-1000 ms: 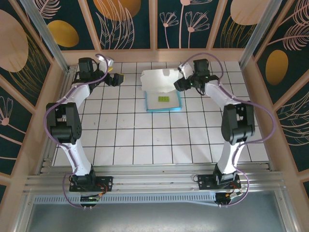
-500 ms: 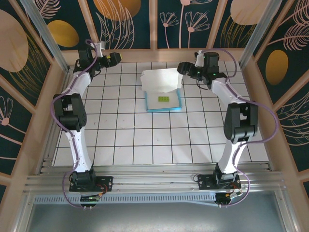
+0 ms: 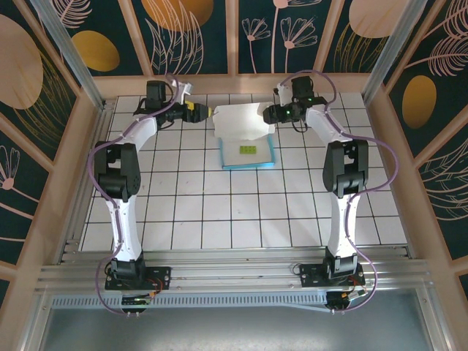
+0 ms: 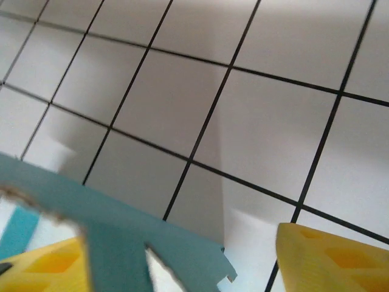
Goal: Fold the paper box
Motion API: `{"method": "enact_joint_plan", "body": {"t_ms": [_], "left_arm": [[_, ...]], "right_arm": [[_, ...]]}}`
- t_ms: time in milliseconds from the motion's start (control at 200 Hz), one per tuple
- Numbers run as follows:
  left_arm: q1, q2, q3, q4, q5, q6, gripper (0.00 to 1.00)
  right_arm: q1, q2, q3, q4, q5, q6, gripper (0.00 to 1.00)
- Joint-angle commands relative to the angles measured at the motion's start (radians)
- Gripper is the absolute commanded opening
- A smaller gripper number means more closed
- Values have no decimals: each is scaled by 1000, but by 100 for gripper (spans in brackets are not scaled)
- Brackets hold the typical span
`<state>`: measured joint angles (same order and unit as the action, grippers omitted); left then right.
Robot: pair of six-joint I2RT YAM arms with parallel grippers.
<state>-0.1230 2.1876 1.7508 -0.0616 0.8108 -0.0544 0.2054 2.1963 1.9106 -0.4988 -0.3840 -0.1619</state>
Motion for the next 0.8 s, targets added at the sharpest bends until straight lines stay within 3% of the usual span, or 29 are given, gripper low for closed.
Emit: {"method": "enact_joint_plan", "body": {"t_ms": [0,110,471,671,796], "left_arm": [[-8,-48,-13,-5,-10,127,99],[-13,-43,-7,12,-27,122,99],[-31,-78,-49,13,-105,108,99],[-32,-143,-119,58,-180,75,99],[-32,-176,-130,35,-219,128,99]], "right_arm": [[4,3,22,-38,-10,-51,56],[9,1,19,-46,1,-59,40],[21,-28,-18,-59,14,-151,14],[20,-73,-67,-41,8,-244,9],[18,-101,-105,-31,4,-299,8]]}}
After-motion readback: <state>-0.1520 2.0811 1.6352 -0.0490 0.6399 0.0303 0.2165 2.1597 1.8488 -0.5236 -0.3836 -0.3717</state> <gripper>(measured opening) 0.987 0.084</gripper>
